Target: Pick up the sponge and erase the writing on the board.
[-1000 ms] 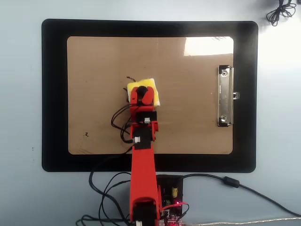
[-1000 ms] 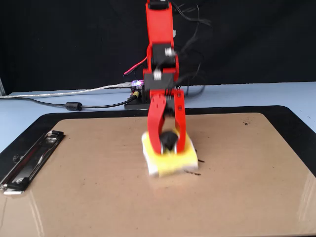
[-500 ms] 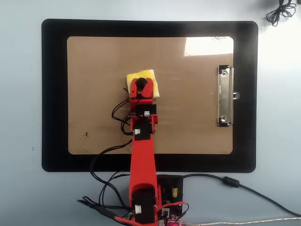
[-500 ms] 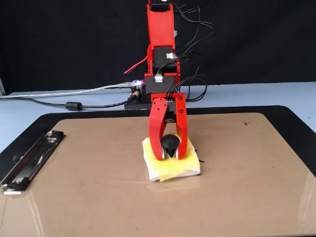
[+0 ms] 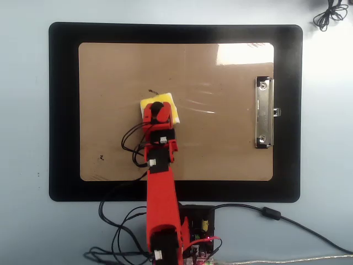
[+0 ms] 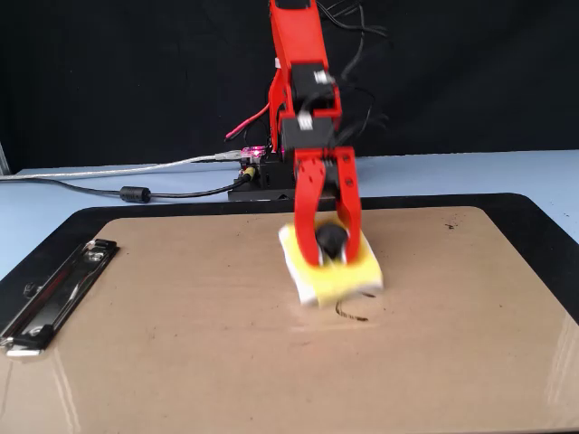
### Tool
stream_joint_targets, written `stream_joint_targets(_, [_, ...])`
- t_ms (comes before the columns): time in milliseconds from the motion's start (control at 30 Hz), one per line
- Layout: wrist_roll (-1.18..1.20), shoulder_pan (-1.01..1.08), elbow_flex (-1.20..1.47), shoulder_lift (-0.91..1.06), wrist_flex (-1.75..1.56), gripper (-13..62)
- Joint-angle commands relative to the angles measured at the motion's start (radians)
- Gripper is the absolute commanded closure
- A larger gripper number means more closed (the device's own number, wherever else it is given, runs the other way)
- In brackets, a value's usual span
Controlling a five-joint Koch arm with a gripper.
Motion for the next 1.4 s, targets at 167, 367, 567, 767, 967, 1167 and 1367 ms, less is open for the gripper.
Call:
stream_joint_targets(167, [-0.021,-0.017,-0.014,0.043,0.094,57.4])
stream_joint_targets(367, [-0.015,-0.017,0.272,0.479,0.276,57.4])
stream_joint_targets(567, [-0.014,-0.02,0.172,0.245,0.146,57.4])
stream_joint_targets(767, [-0.018,-0.098,-0.064,-0.058,0.037,57.4])
stream_joint_targets(967, [-0.018,-0.124,0.181,0.285,0.173,57.4])
stream_joint_targets(1167, [-0.017,-0.156,0.158,0.175,0.087,57.4])
stream_joint_targets(1367, [-0.012,-0.146,-0.249,-0.318,-0.132,57.4])
